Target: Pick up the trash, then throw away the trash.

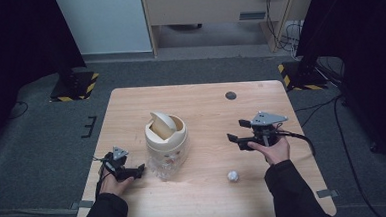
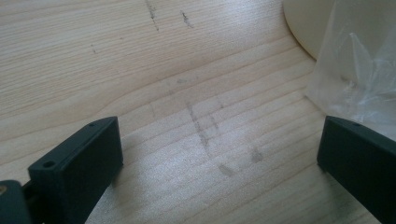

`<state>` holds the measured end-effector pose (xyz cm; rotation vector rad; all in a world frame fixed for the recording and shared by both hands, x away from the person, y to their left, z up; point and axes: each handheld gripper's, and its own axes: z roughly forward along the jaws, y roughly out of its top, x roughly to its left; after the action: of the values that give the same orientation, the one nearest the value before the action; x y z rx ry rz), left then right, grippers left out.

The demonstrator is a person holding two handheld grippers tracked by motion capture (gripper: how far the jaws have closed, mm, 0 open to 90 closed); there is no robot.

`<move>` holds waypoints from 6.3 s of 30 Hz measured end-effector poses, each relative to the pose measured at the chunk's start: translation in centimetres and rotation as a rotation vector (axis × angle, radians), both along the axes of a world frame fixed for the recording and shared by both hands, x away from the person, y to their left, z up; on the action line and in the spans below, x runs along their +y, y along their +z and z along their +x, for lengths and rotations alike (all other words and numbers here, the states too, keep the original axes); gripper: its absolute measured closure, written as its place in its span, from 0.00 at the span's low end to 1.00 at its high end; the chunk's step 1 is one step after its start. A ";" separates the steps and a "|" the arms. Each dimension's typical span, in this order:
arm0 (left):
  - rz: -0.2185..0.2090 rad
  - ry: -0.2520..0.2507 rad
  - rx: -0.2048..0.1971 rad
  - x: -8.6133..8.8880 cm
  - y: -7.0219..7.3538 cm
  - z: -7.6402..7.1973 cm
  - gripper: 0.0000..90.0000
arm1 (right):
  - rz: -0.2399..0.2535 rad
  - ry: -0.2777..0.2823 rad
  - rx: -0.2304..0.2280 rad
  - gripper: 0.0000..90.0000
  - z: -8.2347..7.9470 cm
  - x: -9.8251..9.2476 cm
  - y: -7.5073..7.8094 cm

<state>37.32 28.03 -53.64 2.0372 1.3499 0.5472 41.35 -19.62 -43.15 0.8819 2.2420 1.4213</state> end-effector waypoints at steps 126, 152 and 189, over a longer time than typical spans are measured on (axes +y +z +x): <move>-0.001 0.001 0.000 0.0 0.0 0.0 0.00 | 0.155 -0.021 0.007 0.74 -2.0 -4.1 -0.6; -0.001 0.001 0.000 0.0 0.0 0.0 0.00 | 0.266 0.002 -0.111 0.73 2.1 -1.5 5.6; 0.000 0.000 0.000 0.0 0.0 0.1 0.00 | 0.270 0.154 -0.145 0.73 6.2 7.6 9.6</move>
<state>37.38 28.00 -53.64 2.0364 1.3501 0.5473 47.54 -11.99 -33.60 0.6697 2.0801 1.8287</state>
